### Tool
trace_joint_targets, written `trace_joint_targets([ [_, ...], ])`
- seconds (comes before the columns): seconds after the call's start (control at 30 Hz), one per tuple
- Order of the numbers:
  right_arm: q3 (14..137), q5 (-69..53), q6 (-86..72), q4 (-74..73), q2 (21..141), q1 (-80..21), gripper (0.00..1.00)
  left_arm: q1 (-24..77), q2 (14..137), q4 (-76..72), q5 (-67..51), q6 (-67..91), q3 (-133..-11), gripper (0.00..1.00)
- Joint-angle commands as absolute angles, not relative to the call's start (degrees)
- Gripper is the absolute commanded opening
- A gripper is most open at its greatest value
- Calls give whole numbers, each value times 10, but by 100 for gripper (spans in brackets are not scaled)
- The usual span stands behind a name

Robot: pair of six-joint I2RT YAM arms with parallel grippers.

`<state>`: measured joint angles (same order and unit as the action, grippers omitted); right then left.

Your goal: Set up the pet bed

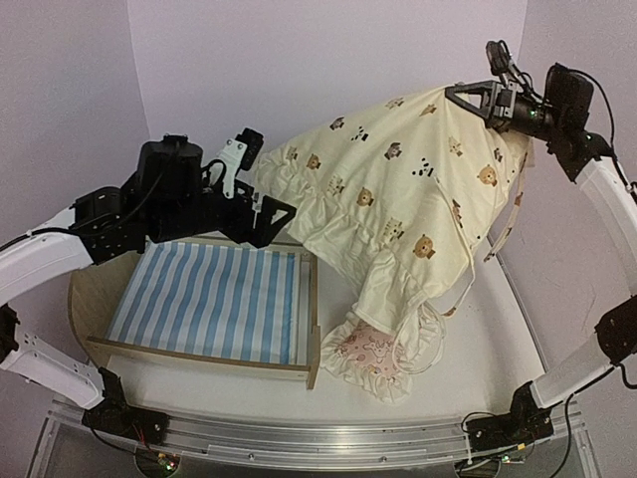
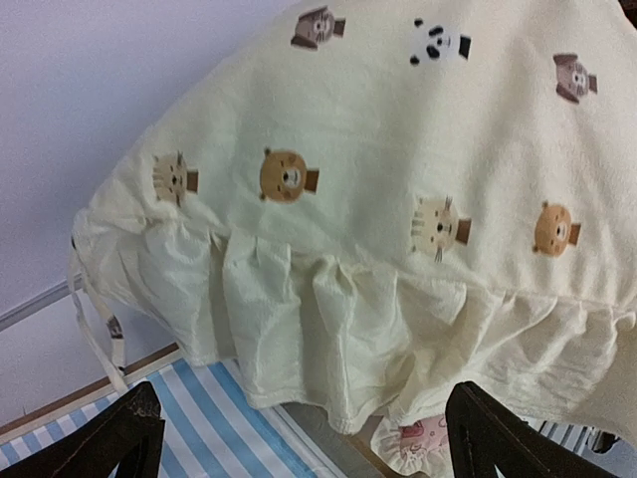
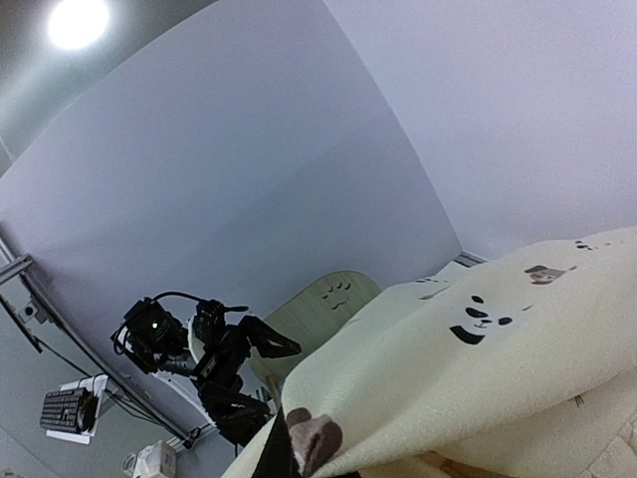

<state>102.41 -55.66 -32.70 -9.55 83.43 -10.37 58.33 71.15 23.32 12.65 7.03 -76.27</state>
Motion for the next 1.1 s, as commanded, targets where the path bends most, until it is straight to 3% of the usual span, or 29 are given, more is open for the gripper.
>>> trace_joint_targets([
  [0.0,1093,-560,-304,-59,887,-184,0,583,659,273,161,106,-762,100],
  [0.53,1400,-587,-281,-105,1171,-386,0,583,579,346,243,138,-746,100],
  [0.67,1379,-603,-273,-88,1191,-415,0,583,565,361,248,148,-753,100],
  [0.83,1230,-560,-216,-97,1179,-410,2,584,579,381,266,161,-757,100],
  [0.87,1191,-525,-198,-106,1168,-400,6,584,589,388,272,165,-759,100],
  [0.9,1156,-477,-183,-122,1157,-389,17,583,599,395,279,170,-761,100],
  [1.0,1132,-301,-120,-268,1142,-370,70,583,624,410,293,181,-766,100],
  [1.07,1147,-171,-110,-348,1142,-369,93,583,644,412,299,180,-766,100],
])
